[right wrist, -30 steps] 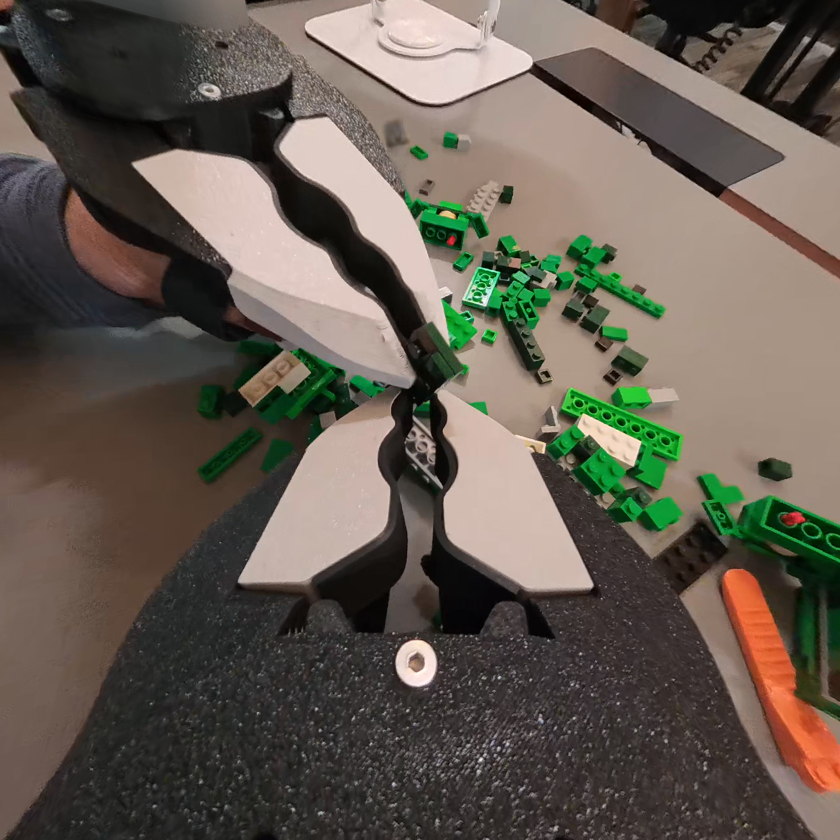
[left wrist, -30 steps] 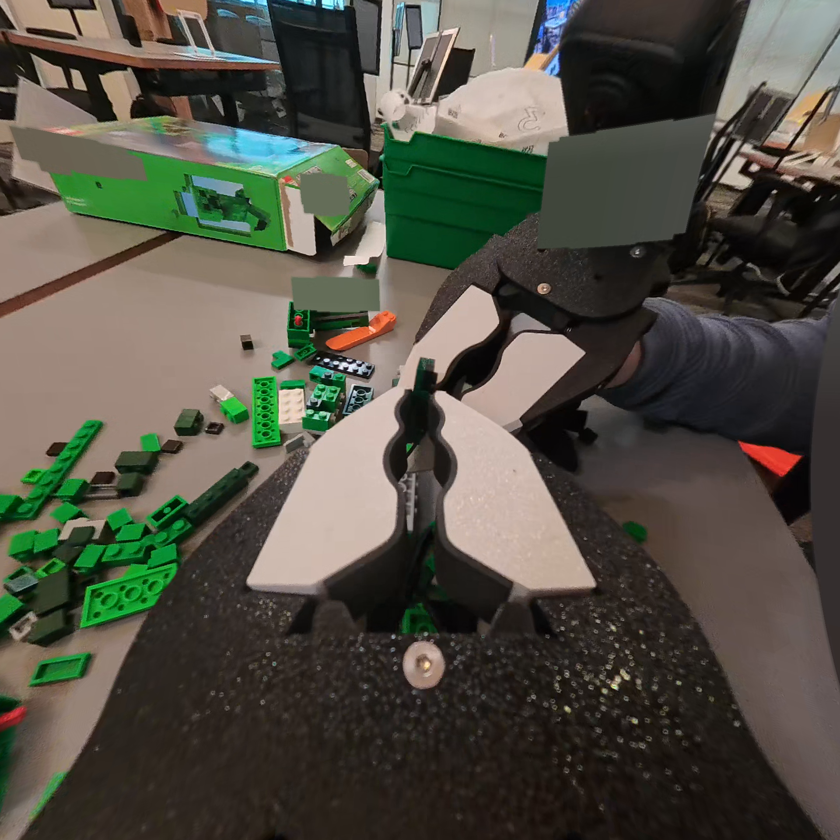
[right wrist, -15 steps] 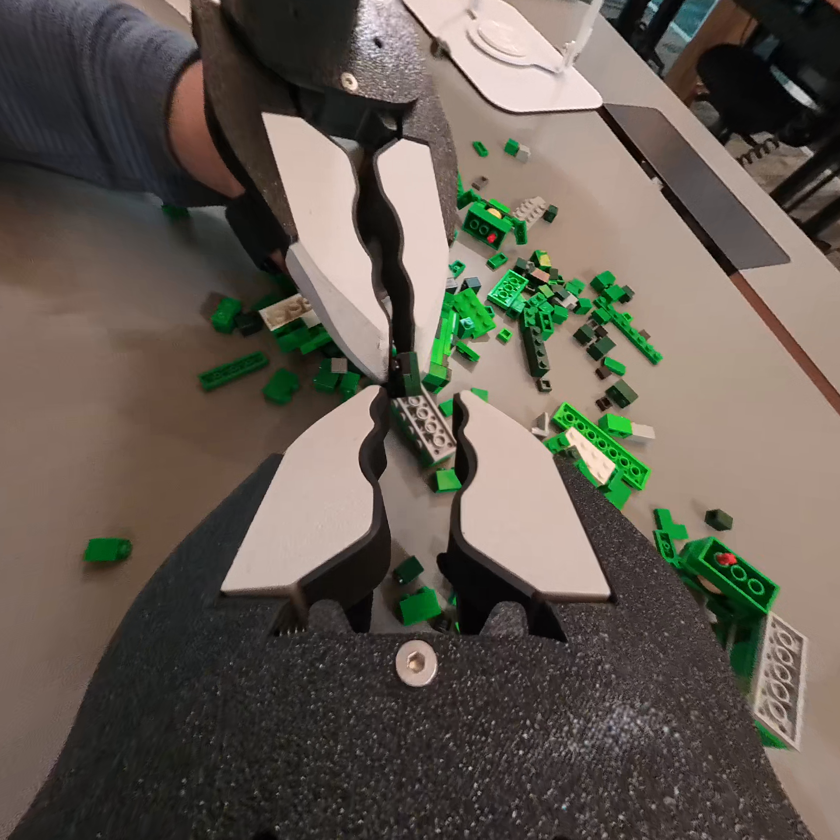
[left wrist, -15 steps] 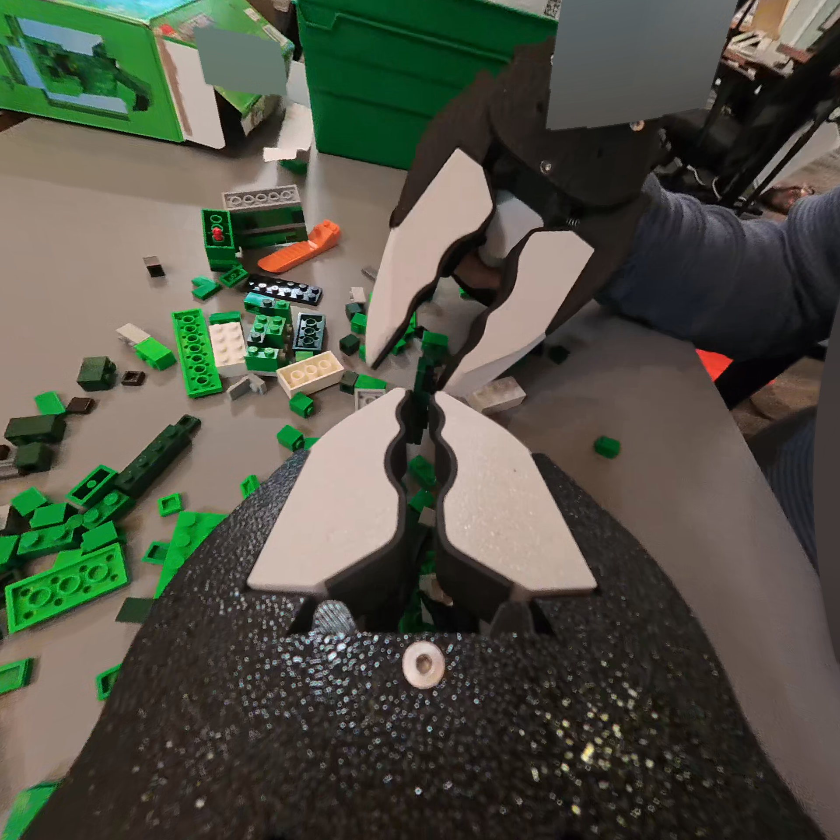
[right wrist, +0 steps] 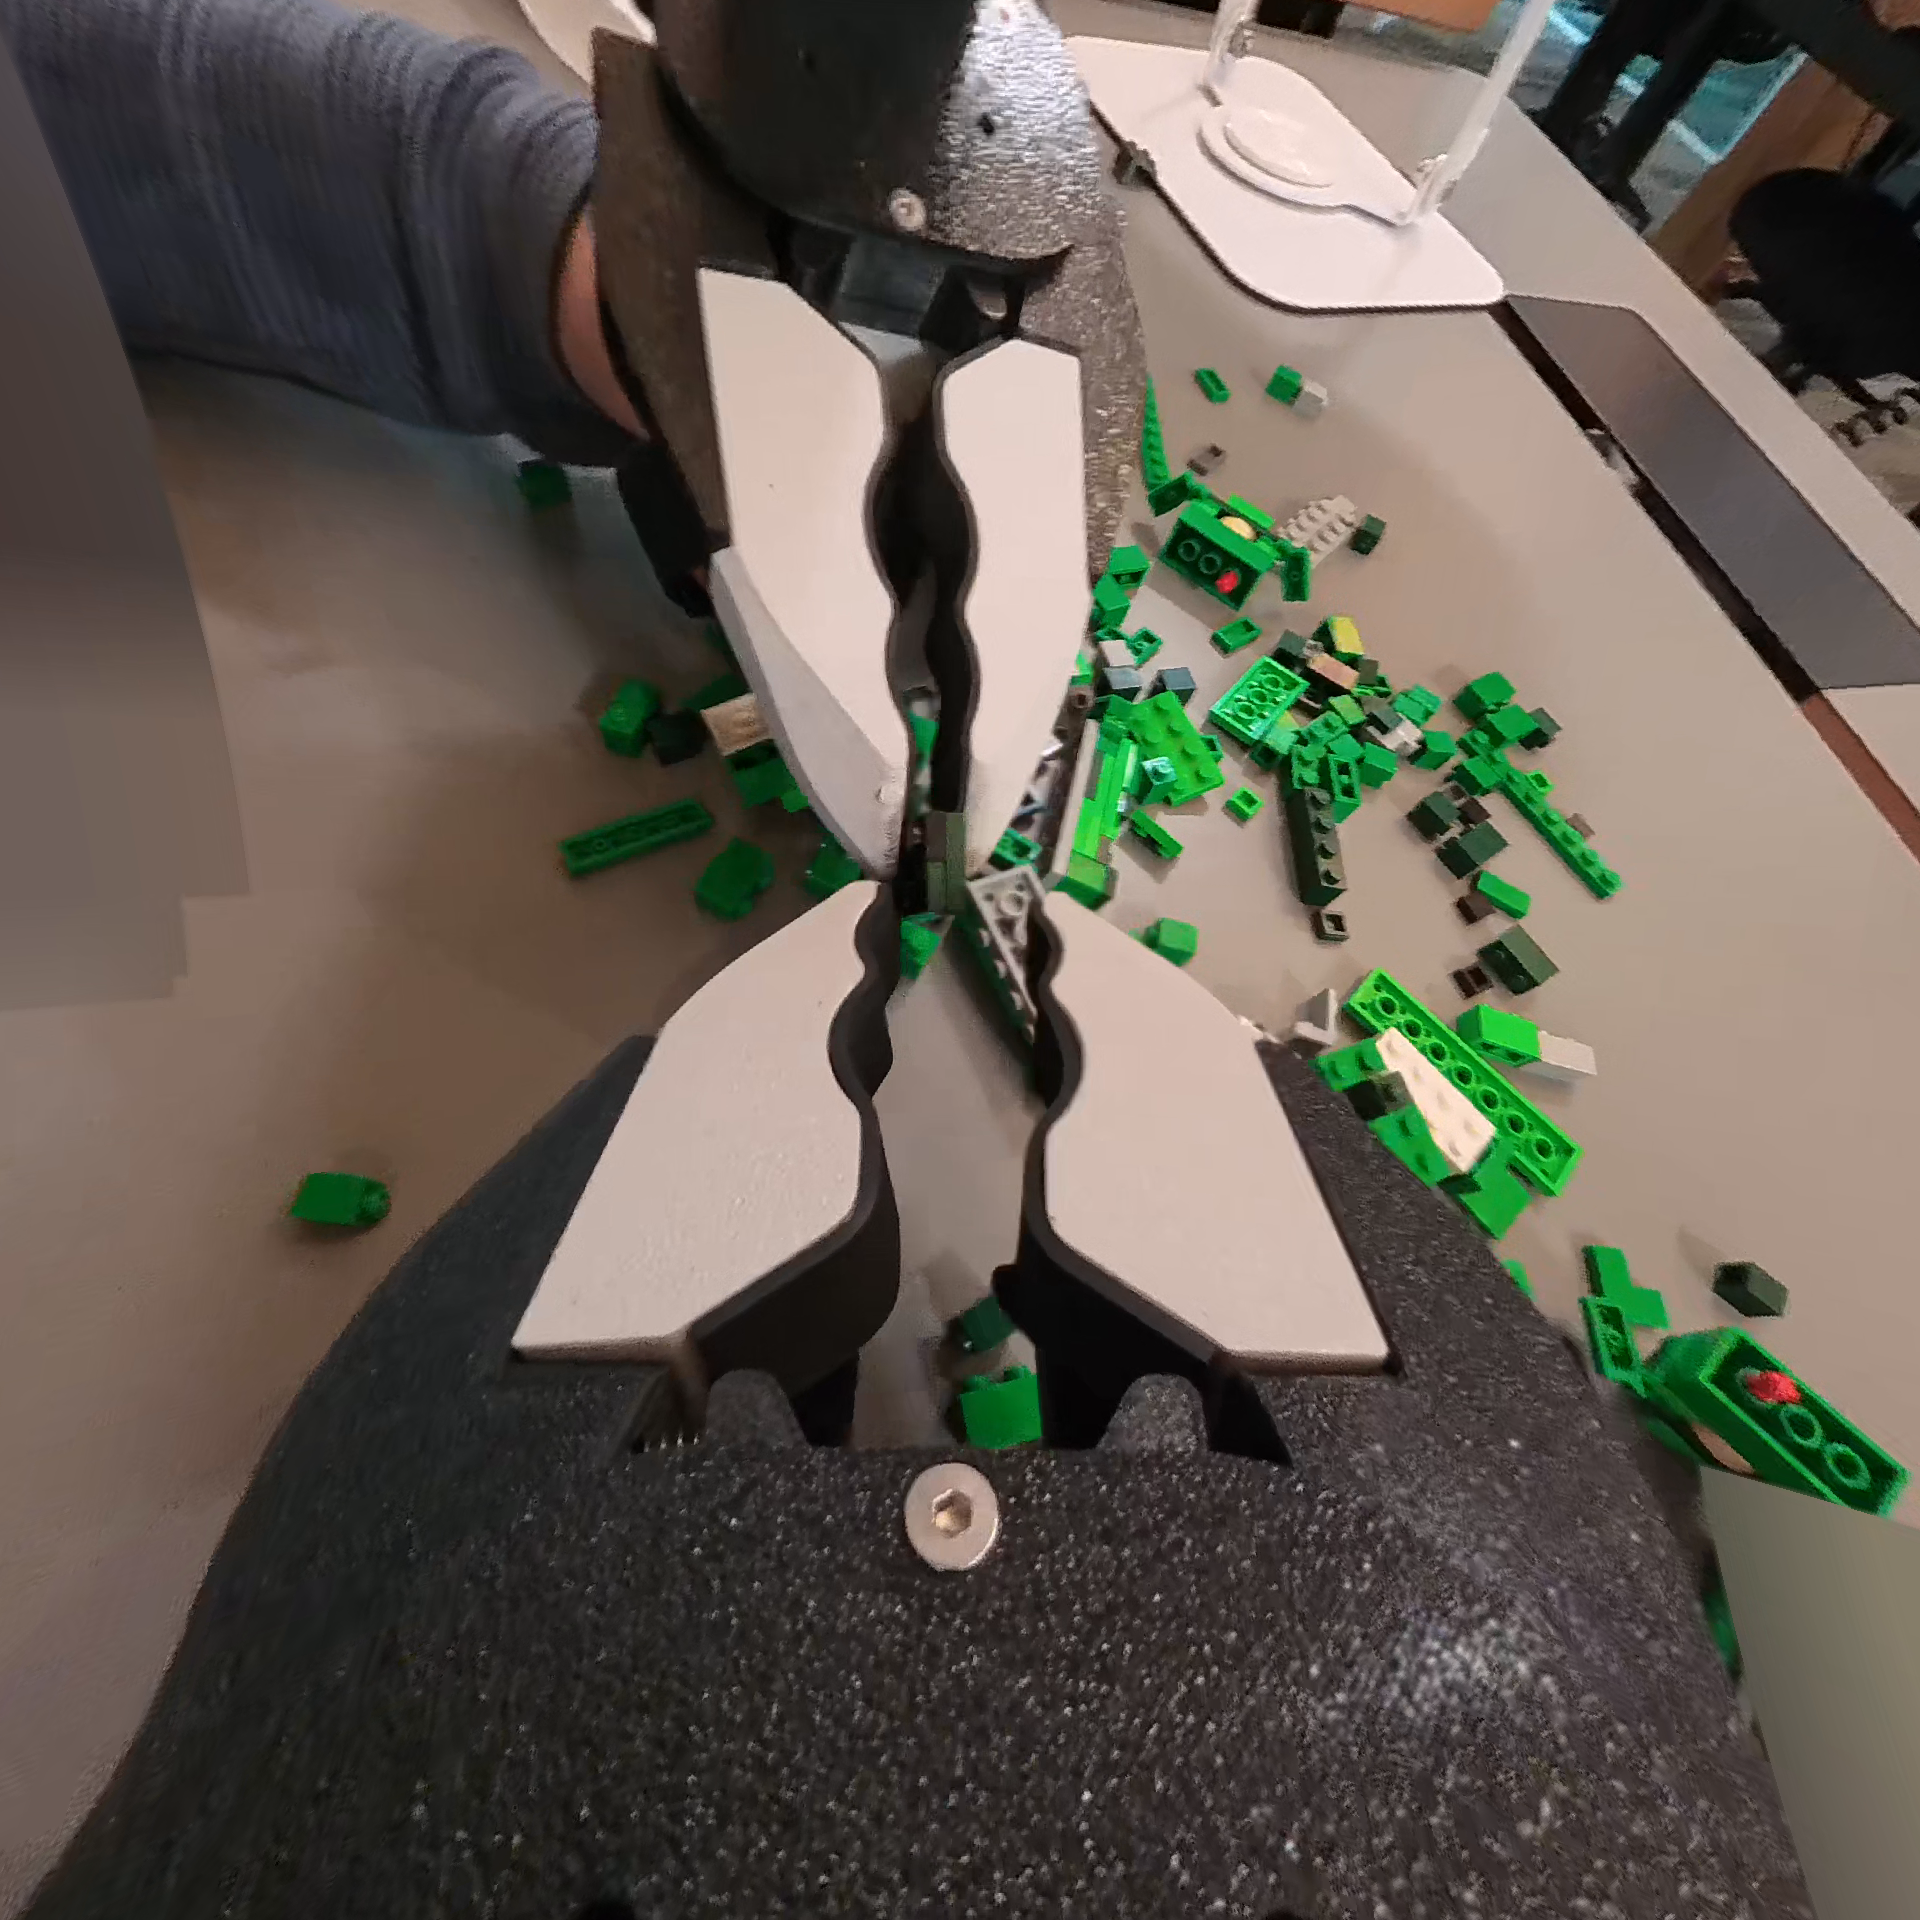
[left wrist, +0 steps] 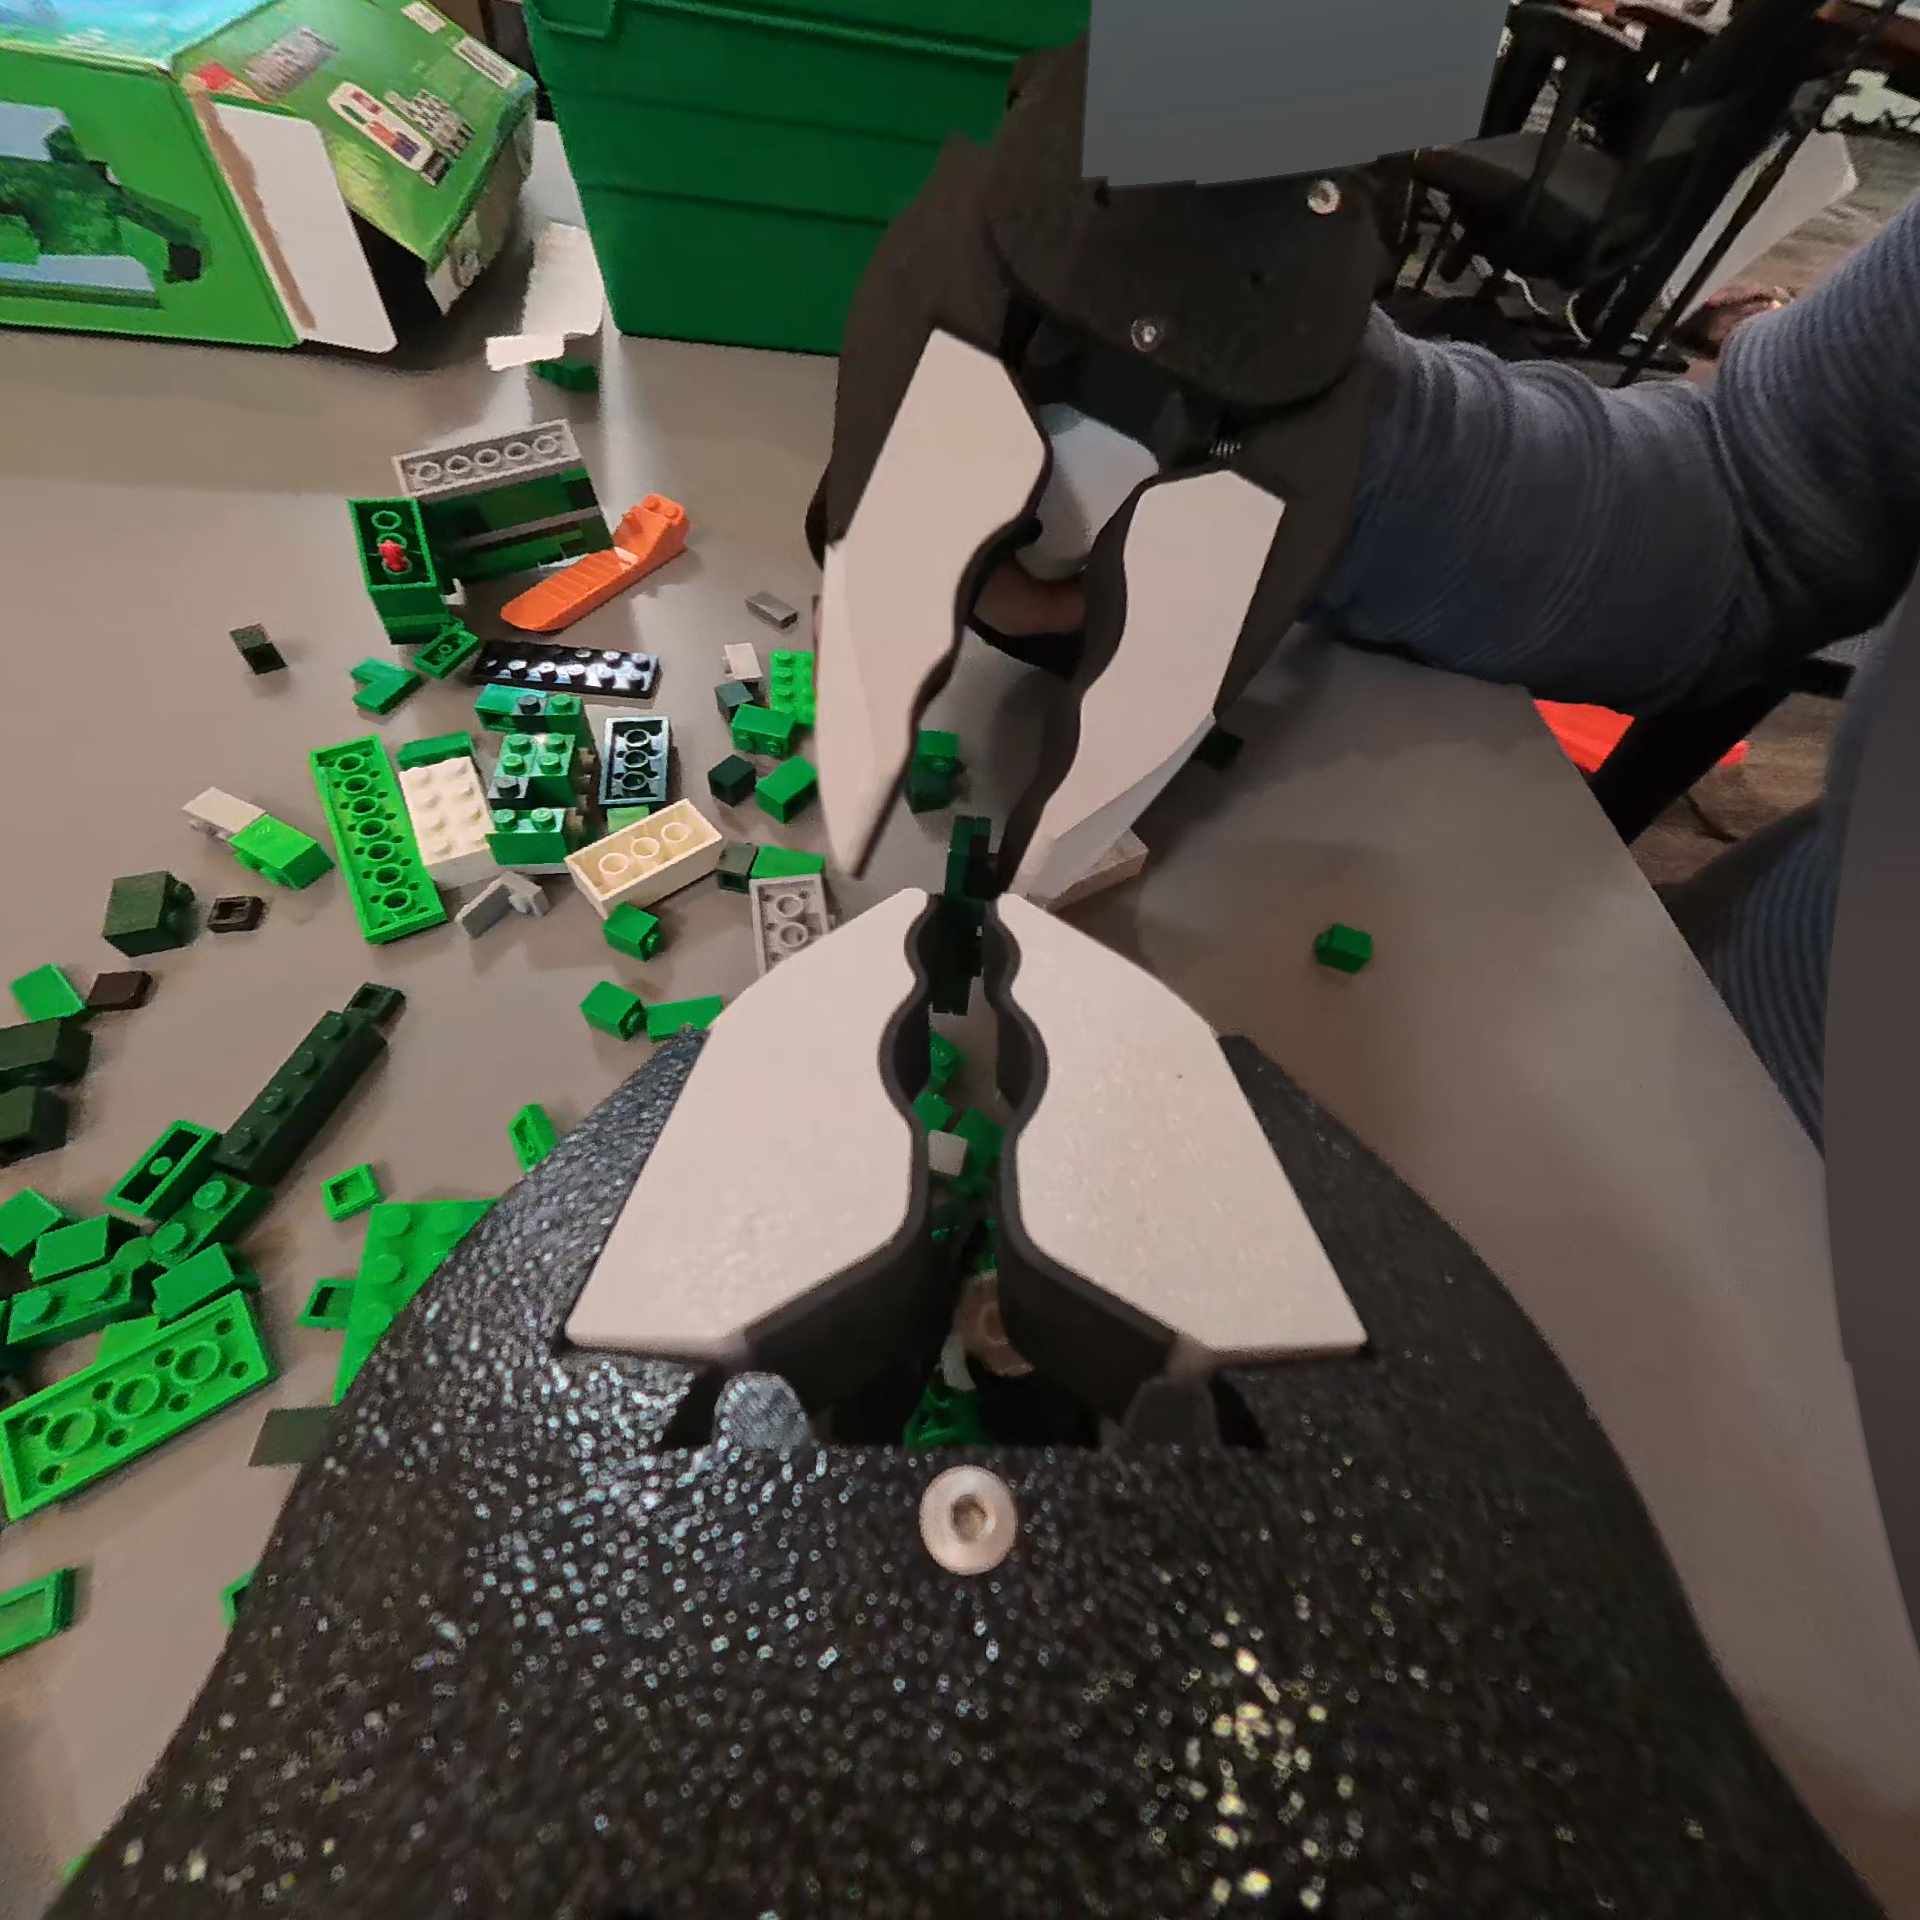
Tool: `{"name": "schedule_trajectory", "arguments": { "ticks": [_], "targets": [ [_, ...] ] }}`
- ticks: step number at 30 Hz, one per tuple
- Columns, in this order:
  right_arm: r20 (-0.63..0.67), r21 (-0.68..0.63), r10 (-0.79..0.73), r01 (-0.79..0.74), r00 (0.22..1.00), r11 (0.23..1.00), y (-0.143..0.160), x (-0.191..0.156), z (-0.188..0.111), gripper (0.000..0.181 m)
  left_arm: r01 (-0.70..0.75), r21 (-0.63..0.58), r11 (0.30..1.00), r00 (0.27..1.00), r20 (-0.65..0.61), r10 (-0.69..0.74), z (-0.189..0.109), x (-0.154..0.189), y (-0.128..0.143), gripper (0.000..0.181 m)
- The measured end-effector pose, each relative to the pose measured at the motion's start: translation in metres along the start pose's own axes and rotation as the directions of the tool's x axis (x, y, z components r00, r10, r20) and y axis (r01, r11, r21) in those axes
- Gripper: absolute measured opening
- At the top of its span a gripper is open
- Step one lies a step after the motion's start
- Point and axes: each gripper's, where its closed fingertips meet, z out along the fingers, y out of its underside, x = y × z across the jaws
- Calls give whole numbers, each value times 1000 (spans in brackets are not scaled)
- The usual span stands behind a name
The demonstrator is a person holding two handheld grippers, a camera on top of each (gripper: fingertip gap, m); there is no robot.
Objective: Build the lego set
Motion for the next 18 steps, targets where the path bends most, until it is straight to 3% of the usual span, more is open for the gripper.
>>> {"name": "schedule_trajectory", "arguments": {
  "ticks": [2, 18],
  "targets": [
    [21, 4, -6, 6, 1000, 1000, -1, -4, 1, 11, -9, 3, 1000, 1000, 0, 9, -1, 1, 0, 7],
    [2, 35, 36, -36, 999, 999, -3, 2, 0, 9, 15, 47, 999, 999, 48, -17, -3, -3, -4, 12]
  ]
}}
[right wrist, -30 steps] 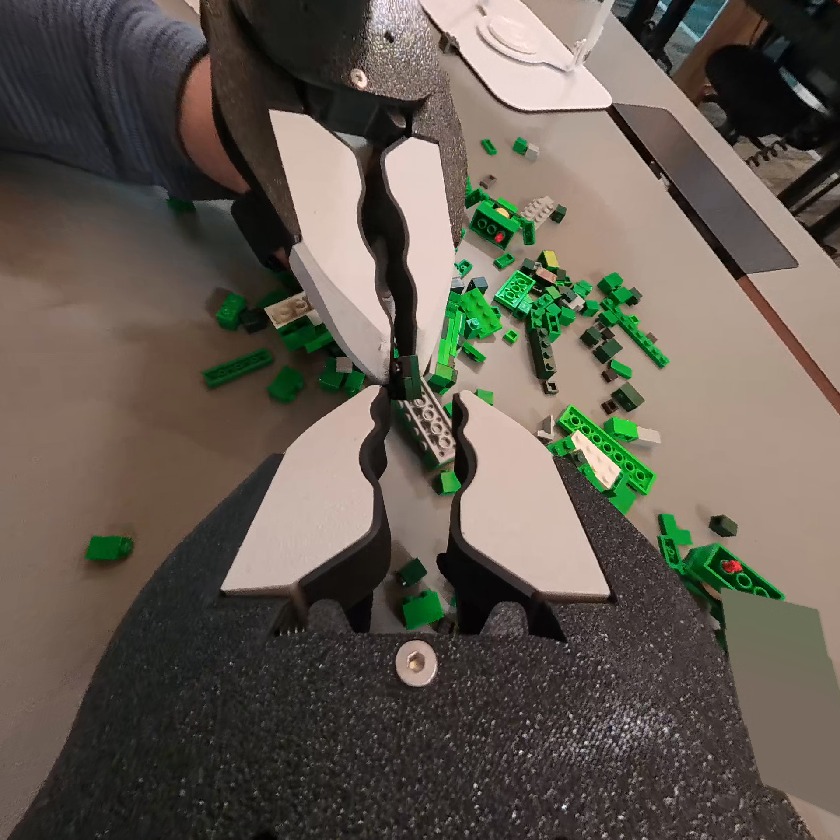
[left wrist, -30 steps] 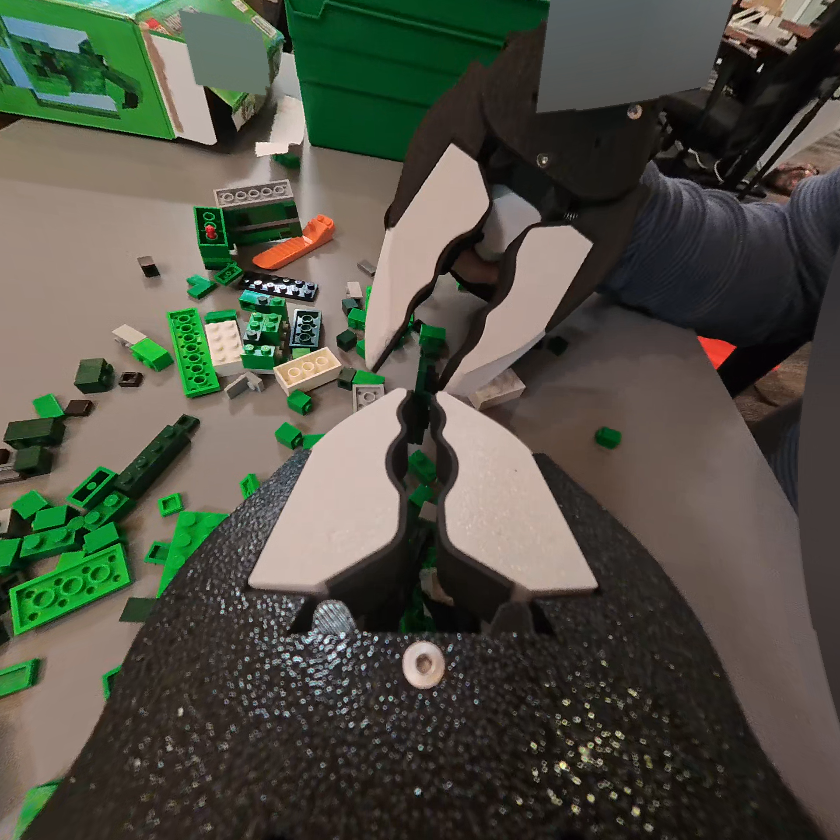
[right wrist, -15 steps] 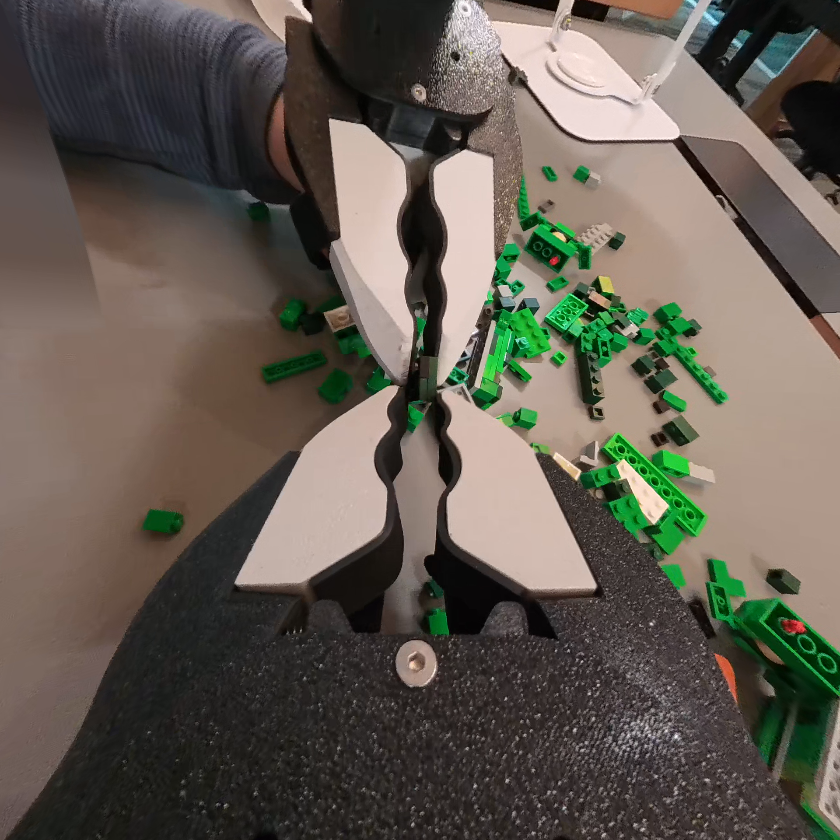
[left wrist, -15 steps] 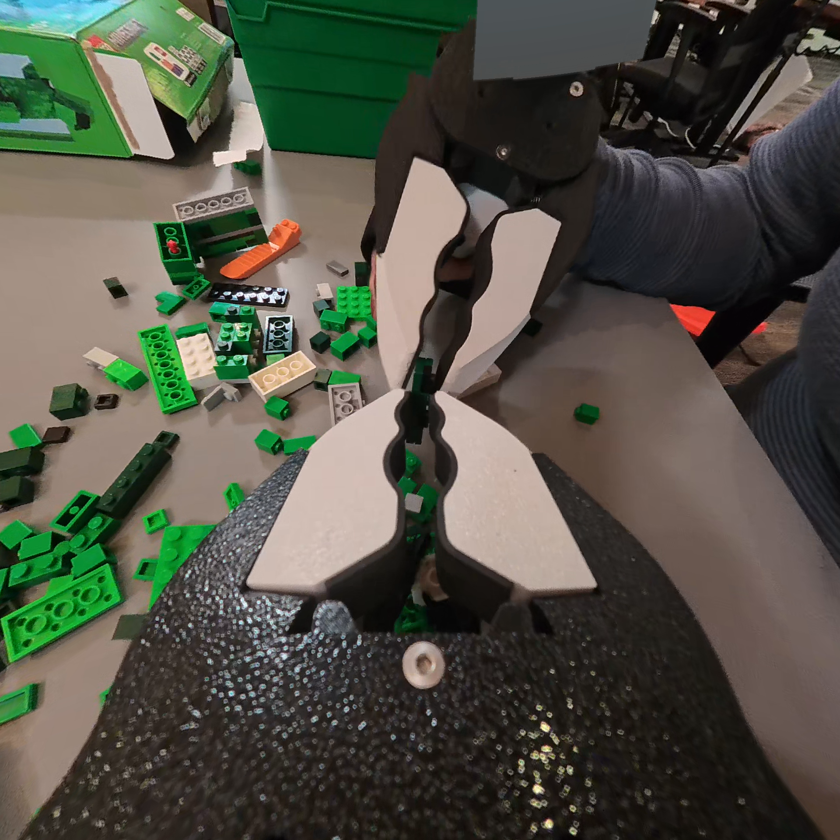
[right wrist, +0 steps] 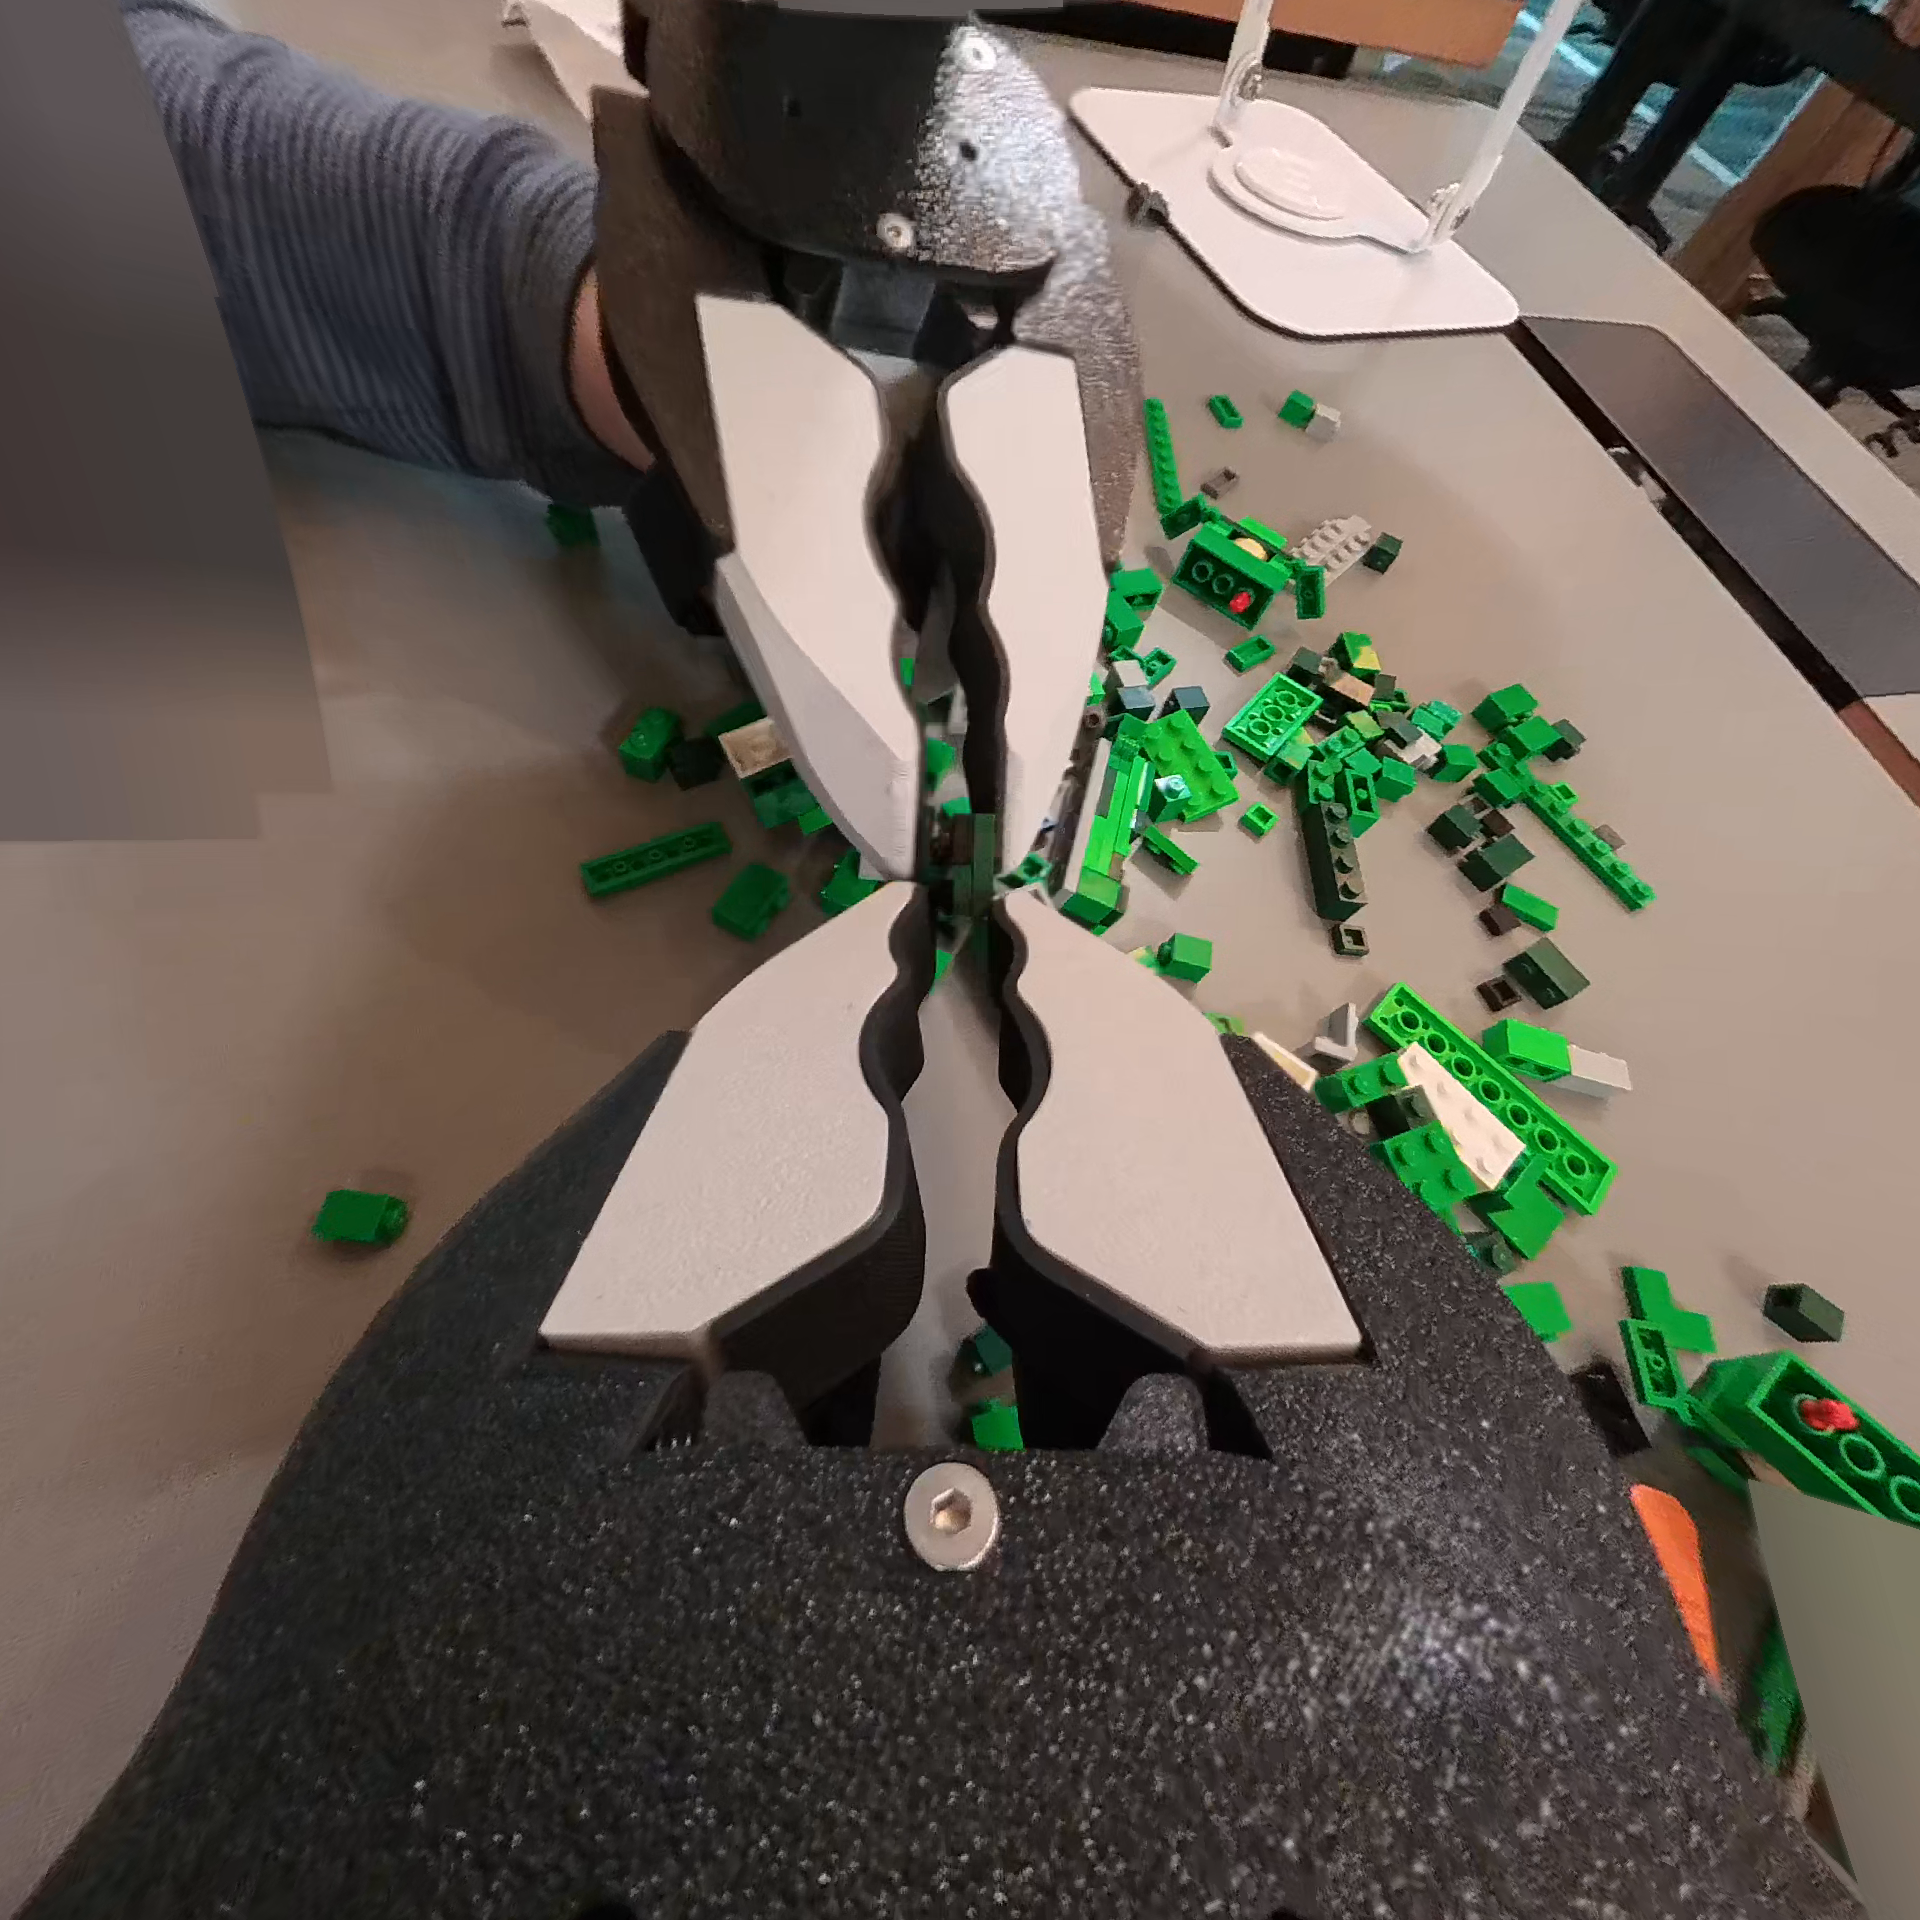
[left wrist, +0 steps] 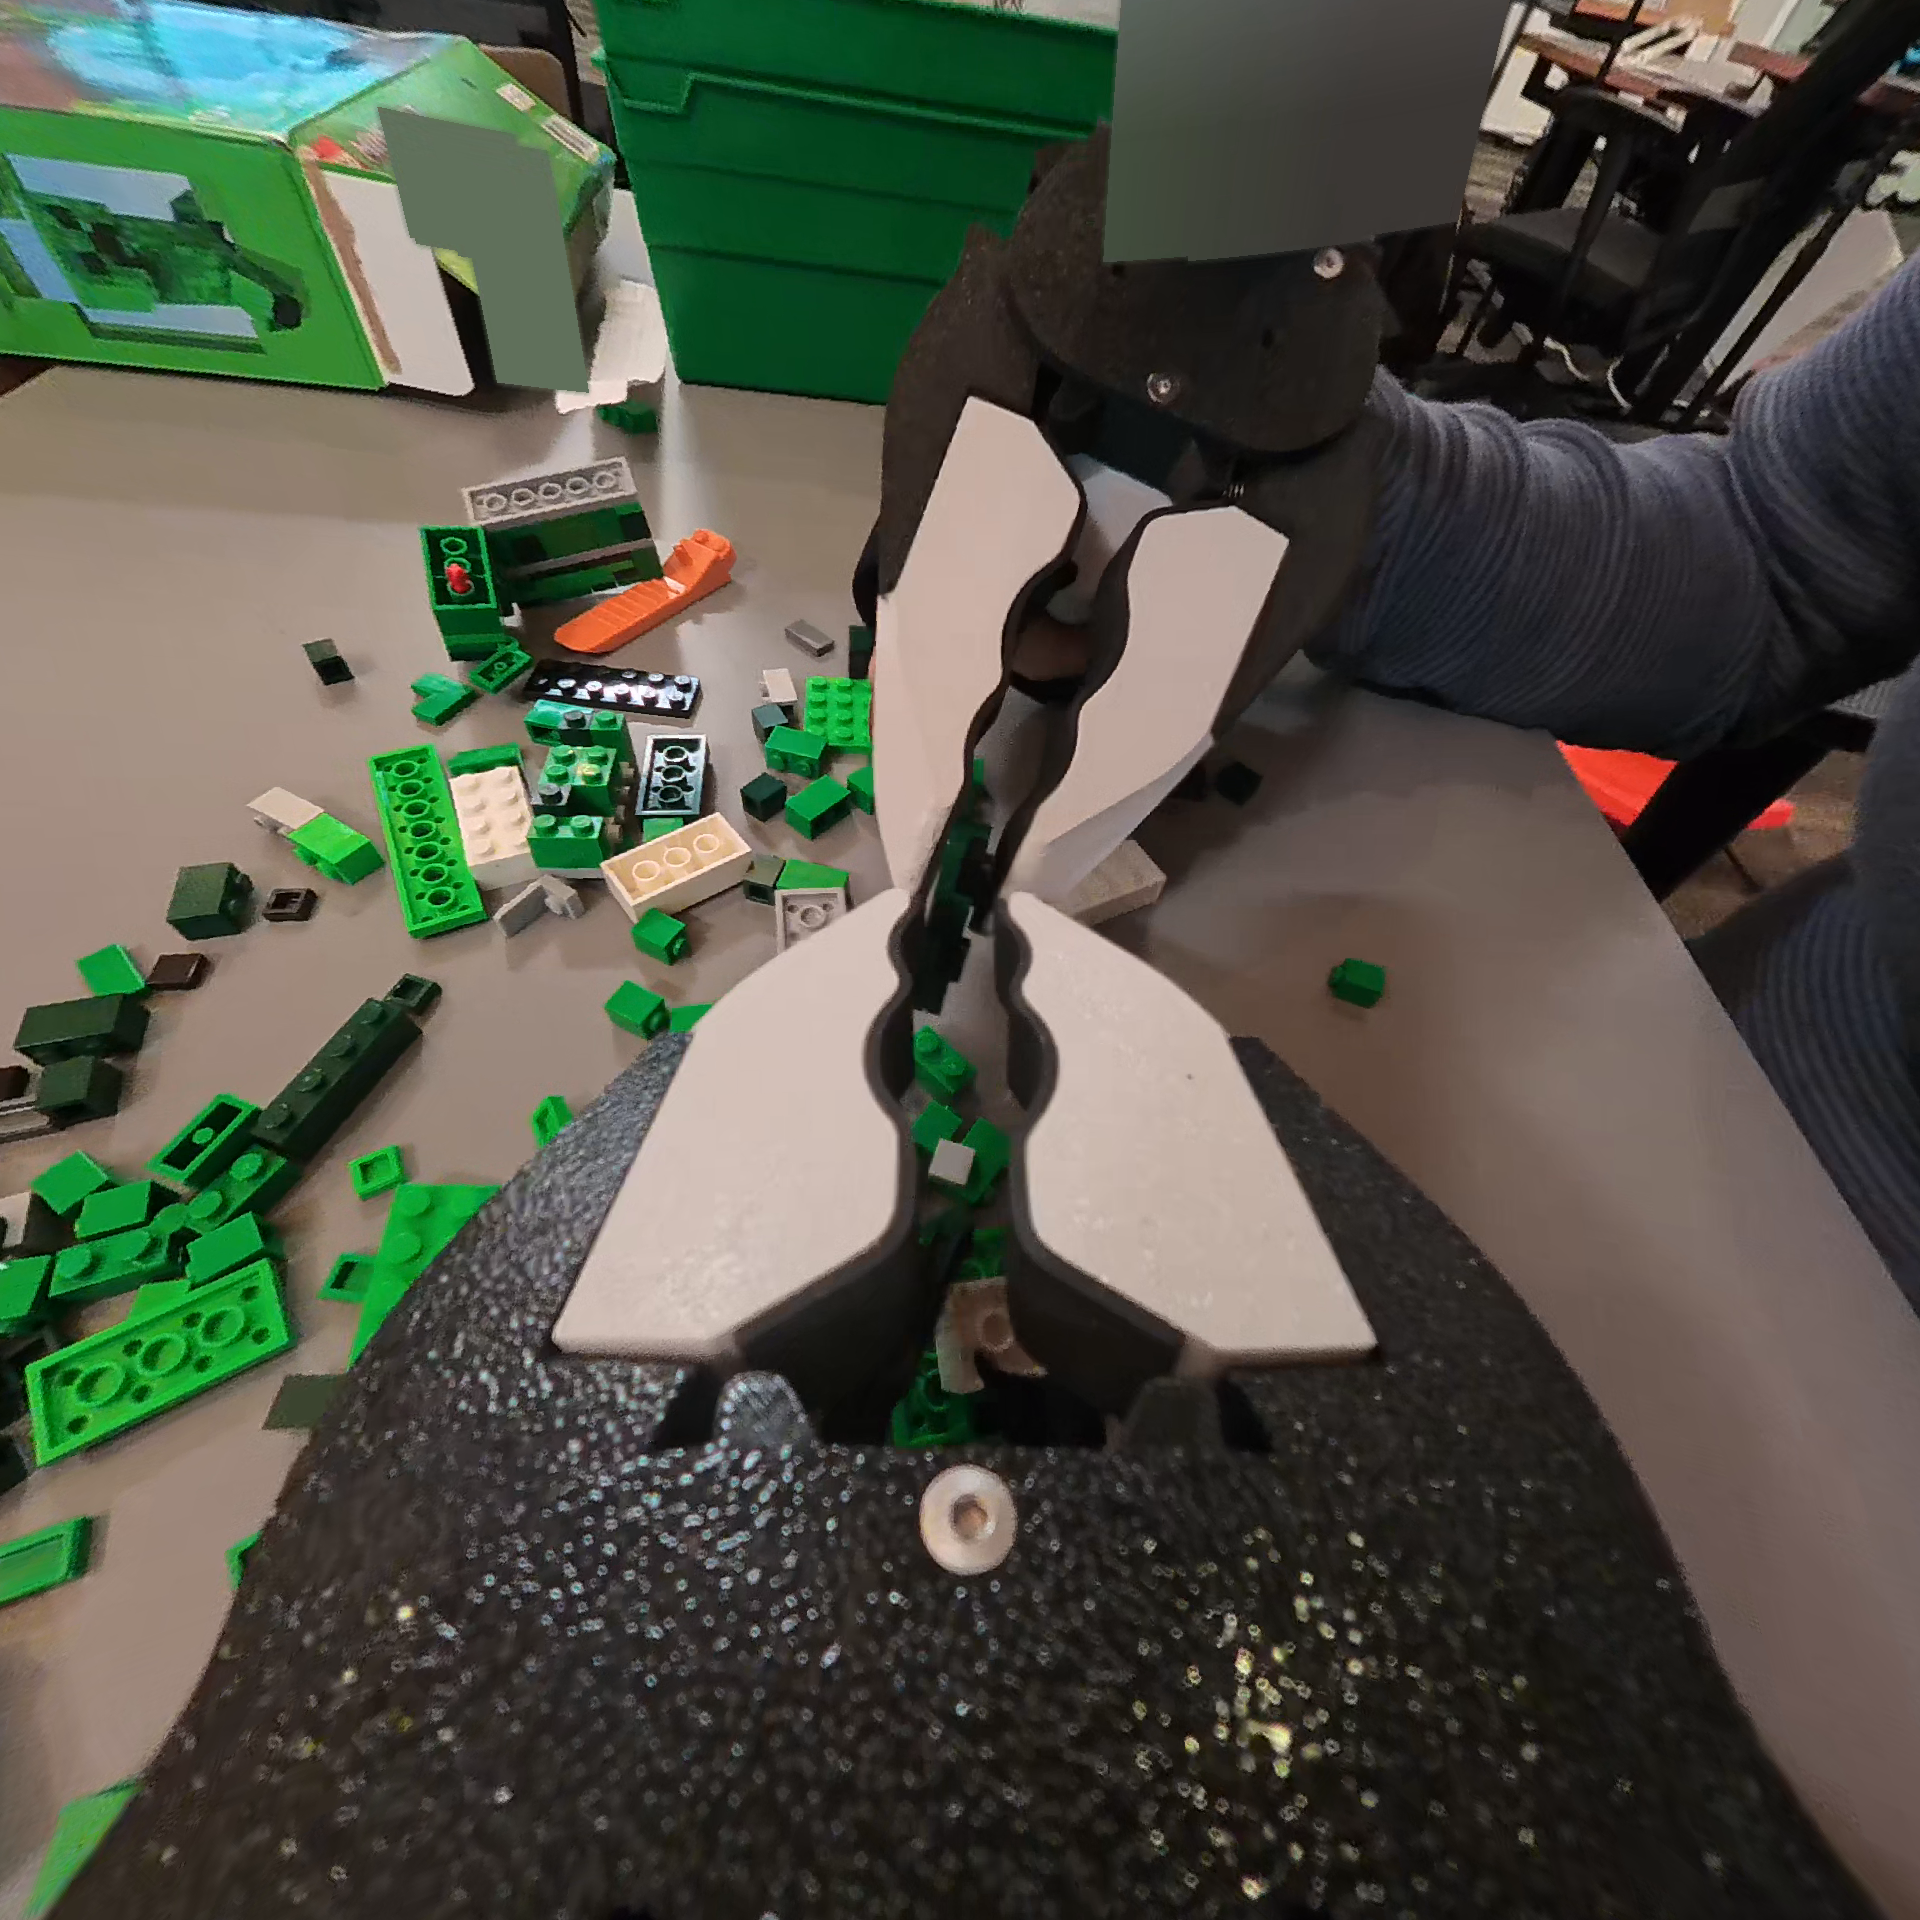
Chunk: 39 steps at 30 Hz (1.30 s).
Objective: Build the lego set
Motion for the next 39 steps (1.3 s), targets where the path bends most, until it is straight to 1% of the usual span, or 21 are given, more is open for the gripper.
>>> {"name": "schedule_trajectory", "arguments": {
  "ticks": [5, 8, 12, 15, 17, 19, 22, 24, 26, 29, 31, 34, 36, 39],
  "targets": [
    [-80, 19, 40, -39, 996, 999, -2, 15, -5, 8, 20, 31, 999, 999, 44, -22, -6, -7, -2, 33],
    [-89, 61, 96, -90, 991, 994, -4, 21, -9, 8, 37, 43, 998, 998, 47, -39, -8, -9, -3, 37],
    [-12, 147, 165, -162, 986, 976, -12, 19, -14, 8, 50, 70, 996, 997, 55, -54, -11, -9, -4, 43],
    [48, 208, 165, -171, 985, 963, -22, 12, -19, 8, 38, 60, 997, 999, 27, -40, -8, -2, -3, 43],
    [76, 216, 155, -168, 985, 962, -24, 8, -19, 8, 42, 70, 997, 999, 9, -42, -5, 3, -5, 43],
    [95, 208, 142, -159, 985, 965, -24, 4, -18, 8, 51, 105, 993, 999, -6, -50, -6, 5, -11, 43],
    [139, 212, 135, -163, 981, 963, -26, -3, -17, 8, 79, 155, 985, 997, -32, -75, -11, 6, -18, 40],
    [170, 227, 135, -172, 976, 958, -30, -8, -17, 8, 97, 182, 978, 994, -60, -88, -14, 8, -20, 27],
    [191, 235, 136, -179, 972, 955, -32, -10, -17, 8, 103, 205, 973, 990, -112, -81, -16, 13, -22, 8],
    [158, 243, 118, -154, 980, 958, -33, -8, -17, 10, 119, 191, 974, 988, -123, -97, -17, 13, -21, 7],
    [146, 242, 90, -124, 985, 962, -33, -9, -18, 13, 76, 150, 986, 994, -93, -62, -17, 13, -19, 7],
    [138, 224, 64, -94, 988, 970, -31, -11, -16, 14, 6, 91, 996, 998, -56, -1, -16, 14, -14, 7],
    [130, 210, 49, -76, 990, 975, -29, -11, -15, 9, -32, 51, 998, 999, -36, 33, -14, 14, -9, 7],
    [123, 223, 42, -69, 992, 972, -30, -10, -16, 8, -41, 69, 997, 999, -10, 42, -14, 12, -12, 8]
  ]
}}
